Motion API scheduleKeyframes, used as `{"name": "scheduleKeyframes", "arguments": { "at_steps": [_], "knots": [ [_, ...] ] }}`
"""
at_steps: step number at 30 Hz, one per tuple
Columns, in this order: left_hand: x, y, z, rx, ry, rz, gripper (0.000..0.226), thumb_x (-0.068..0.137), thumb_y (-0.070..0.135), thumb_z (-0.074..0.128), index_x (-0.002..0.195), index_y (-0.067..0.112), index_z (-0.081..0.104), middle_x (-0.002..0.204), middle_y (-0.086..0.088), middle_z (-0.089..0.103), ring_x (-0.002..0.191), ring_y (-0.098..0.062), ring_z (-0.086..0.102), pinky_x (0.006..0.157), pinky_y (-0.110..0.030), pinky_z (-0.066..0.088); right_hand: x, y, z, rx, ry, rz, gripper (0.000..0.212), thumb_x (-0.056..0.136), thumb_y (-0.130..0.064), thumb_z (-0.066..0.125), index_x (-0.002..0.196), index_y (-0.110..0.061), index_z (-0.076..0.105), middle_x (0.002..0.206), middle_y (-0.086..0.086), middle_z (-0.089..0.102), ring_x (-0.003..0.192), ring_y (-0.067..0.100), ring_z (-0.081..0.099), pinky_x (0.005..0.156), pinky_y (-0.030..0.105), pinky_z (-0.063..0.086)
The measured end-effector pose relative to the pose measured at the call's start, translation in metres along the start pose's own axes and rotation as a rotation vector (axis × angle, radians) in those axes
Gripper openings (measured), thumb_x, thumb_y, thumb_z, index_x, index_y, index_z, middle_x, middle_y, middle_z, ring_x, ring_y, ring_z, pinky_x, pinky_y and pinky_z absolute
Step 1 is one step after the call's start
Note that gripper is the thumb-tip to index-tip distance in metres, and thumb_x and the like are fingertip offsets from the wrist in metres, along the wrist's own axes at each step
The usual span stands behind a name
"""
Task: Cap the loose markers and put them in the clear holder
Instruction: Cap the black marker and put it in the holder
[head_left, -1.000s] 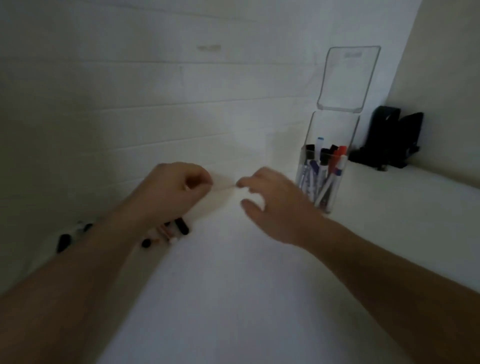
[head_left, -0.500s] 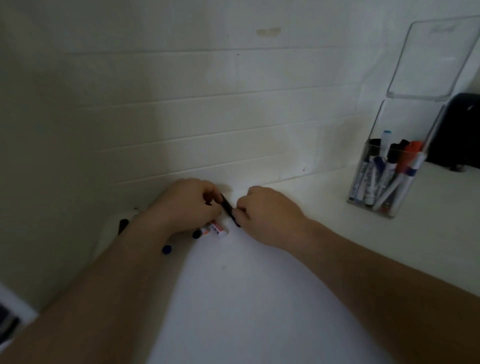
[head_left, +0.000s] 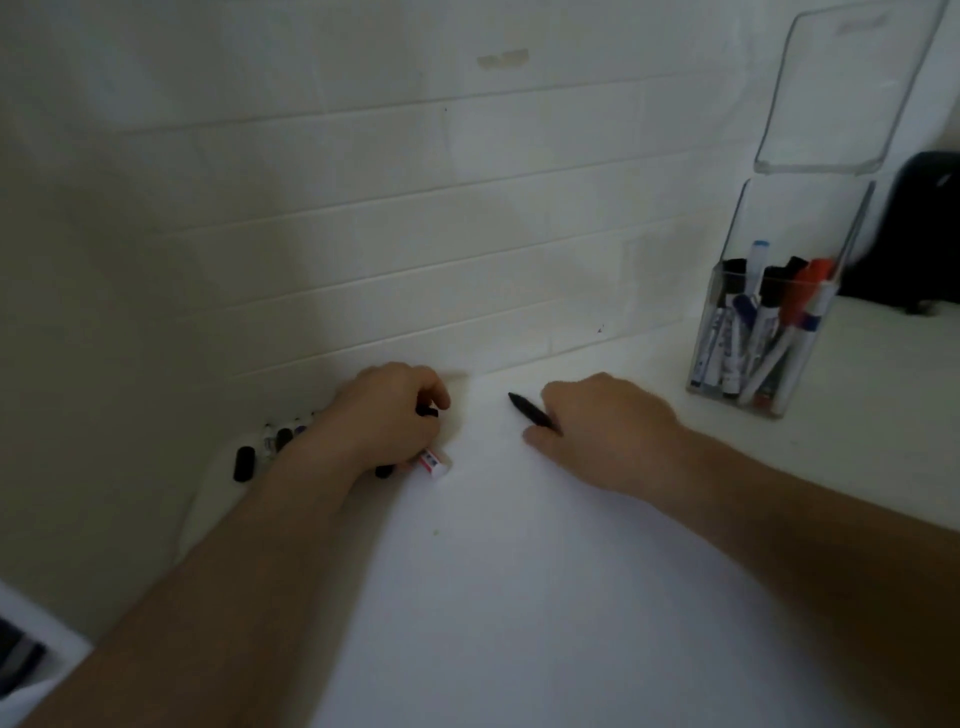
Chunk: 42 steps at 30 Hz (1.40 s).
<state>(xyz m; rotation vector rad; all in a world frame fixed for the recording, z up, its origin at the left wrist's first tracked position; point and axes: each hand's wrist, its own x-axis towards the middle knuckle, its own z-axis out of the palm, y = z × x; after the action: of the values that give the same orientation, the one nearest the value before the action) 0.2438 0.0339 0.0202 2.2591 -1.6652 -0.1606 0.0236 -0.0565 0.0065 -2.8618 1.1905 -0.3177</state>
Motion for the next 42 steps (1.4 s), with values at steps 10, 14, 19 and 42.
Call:
{"name": "scheduleKeyframes", "arguments": {
  "at_steps": [10, 14, 19, 42],
  "knots": [
    [-0.006, 0.055, 0.006, -0.345, 0.297, 0.175, 0.016, 0.093, 0.023, 0.068, 0.104, 0.034, 0.071, 0.090, 0.016, 0.071, 0.078, 0.003, 0.063, 0.070, -0.009, 0.042, -0.037, 0.078, 0.005, 0.489, 0.208, 0.097, 0.037, 0.104, -0.032, 0.049, 0.141, -0.037, 0.043, 0.079, -0.007, 0.068, 0.061, 0.007, 0.060, 0.051, 0.020, 0.045],
    [-0.019, 0.078, 0.026, -0.684, 0.220, 0.182, 0.019, 0.091, 0.014, 0.071, 0.097, 0.032, 0.070, 0.085, 0.013, 0.076, 0.079, 0.000, 0.070, 0.075, -0.017, 0.050, -0.040, 0.078, 0.005, 0.617, 0.250, 0.106, 0.026, 0.106, -0.023, 0.041, 0.127, -0.035, 0.049, 0.086, -0.009, 0.069, 0.067, 0.014, 0.062, 0.055, 0.028, 0.047],
    [-0.015, 0.078, 0.038, -0.882, 0.140, 0.072, 0.042, 0.093, -0.009, 0.056, 0.118, 0.023, 0.068, 0.106, -0.005, 0.073, 0.083, -0.013, 0.074, 0.082, -0.029, 0.057, -0.043, 0.076, 0.002, 0.546, 0.276, 0.100, 0.020, 0.103, -0.017, 0.042, 0.115, -0.026, 0.056, 0.067, -0.002, 0.055, 0.055, 0.016, 0.048, 0.049, 0.032, 0.037],
    [-0.019, 0.081, 0.048, -0.482, -0.006, 0.252, 0.009, 0.103, 0.029, 0.045, 0.100, 0.033, 0.054, 0.071, 0.010, 0.060, 0.060, -0.009, 0.052, 0.064, -0.034, 0.046, -0.044, 0.067, 0.005, 0.297, 0.493, -0.075, 0.032, 0.098, -0.054, 0.042, 0.116, -0.038, 0.063, 0.085, -0.012, 0.050, 0.079, 0.009, 0.052, 0.068, 0.030, 0.044]
  ]
}}
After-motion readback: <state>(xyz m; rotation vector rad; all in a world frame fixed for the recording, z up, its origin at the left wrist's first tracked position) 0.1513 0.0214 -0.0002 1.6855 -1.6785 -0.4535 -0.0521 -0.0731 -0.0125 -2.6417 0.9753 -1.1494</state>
